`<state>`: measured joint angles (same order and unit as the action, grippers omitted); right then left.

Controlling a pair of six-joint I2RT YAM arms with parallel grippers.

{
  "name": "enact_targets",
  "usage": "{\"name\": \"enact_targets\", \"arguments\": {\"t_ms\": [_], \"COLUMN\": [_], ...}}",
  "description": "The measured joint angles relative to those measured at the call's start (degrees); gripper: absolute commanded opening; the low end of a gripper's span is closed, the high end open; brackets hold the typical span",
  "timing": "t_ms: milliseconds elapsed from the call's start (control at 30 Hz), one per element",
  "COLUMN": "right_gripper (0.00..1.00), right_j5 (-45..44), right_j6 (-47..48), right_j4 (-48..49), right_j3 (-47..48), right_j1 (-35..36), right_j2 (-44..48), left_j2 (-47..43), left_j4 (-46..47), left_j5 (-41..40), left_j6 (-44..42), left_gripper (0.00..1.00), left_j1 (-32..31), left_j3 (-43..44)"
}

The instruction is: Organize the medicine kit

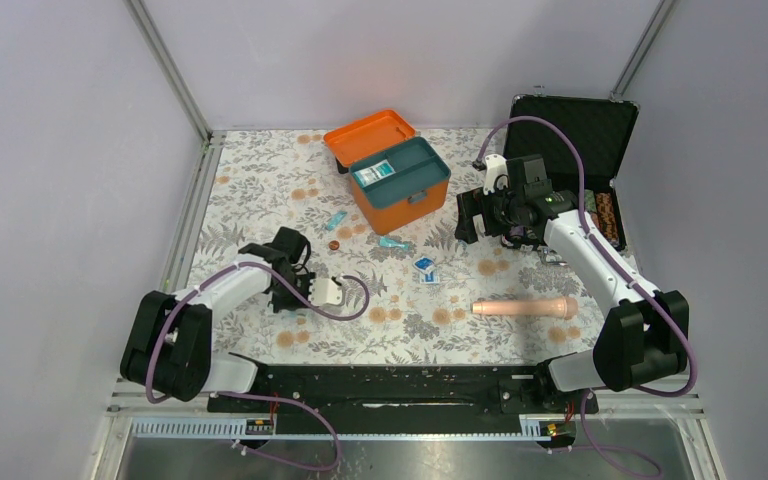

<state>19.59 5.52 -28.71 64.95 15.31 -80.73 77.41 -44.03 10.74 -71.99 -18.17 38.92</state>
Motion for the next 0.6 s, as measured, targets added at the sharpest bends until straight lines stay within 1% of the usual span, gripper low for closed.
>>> {"name": "enact_targets", "arguments": {"t_ms": [133,433,467,533,567,600], "right_gripper": [0.99,0.99,0.99,1.0,0.99,1.0], "right_j5": [0.0,0.02,0.02,0.02,0.02,0.02], "right_j6": [0.0,0.0,0.0,0.02,0.02,0.02], "right_j4": [0.0,0.0,0.0,0.0,0.0,0.0], "right_j3": [0.0,0.0,0.0,0.0,0.0,0.0], "right_j1": [0.0,0.0,0.0,0.0,0.0,0.0], "right_j2": [0.0,0.0,0.0,0.0,0.0,0.0], "left_j2": [0.74,4.17,4.17,4.11,3.89,3.61], "left_j4": [-0.52,-5.9,-6.84,-8.2,-8.09,-7.65], "left_j5": [0.72,9.62,10.6,12.0,12.0,11.74], "left_j6": [1.4,2.73,2.84,3.34,4.46,5.14], "left_gripper": [0.0,0.0,0.04,0.29,0.38,0.44], "left_j1": [0.52,5.22,5.66,6.49,6.73,6.88], "left_j3": [0.92,8.0,8.81,10.32,10.69,10.71]}}
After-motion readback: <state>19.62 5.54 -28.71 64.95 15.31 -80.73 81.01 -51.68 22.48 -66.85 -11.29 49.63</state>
